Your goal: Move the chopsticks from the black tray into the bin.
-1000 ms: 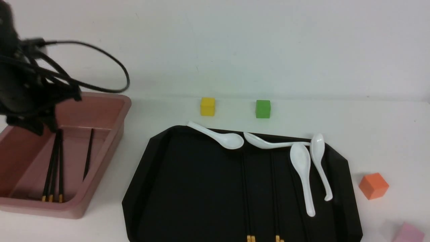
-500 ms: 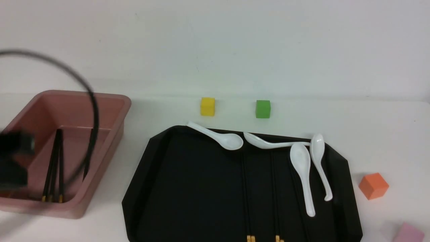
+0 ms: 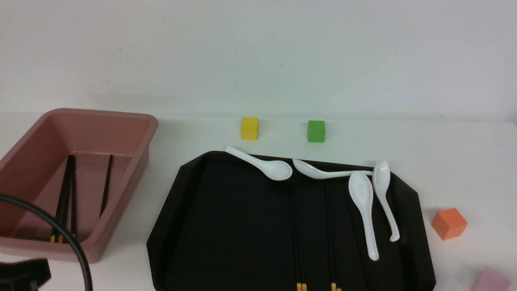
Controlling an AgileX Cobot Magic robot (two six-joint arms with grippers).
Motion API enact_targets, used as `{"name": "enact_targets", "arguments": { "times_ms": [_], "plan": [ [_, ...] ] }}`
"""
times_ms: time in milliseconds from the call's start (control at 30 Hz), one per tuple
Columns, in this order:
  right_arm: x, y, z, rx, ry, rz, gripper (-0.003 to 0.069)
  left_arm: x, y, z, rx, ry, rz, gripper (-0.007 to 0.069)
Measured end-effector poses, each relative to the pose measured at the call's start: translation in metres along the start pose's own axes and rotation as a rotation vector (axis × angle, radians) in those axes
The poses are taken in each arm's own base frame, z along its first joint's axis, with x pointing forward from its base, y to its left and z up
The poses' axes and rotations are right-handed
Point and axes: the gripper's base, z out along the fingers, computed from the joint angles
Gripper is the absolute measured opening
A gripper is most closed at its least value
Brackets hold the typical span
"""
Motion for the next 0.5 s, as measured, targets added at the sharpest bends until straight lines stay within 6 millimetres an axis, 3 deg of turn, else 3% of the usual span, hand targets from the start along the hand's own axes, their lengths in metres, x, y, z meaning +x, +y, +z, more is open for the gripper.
{"name": "enact_targets", "arguments": {
  "times_ms": [333, 500],
  "plan": [
    [0.000, 0.000, 0.000, 0.000, 0.000, 0.000, 0.0240, -0.005, 0.002, 0.001, -0.016, -0.069, 0.024, -0.0013],
    [0.000, 0.000, 0.000, 0.000, 0.000, 0.000, 0.0240, 0.007, 0.010, -0.001, -0.030, -0.128, 0.057, -0.0013]
  ]
}}
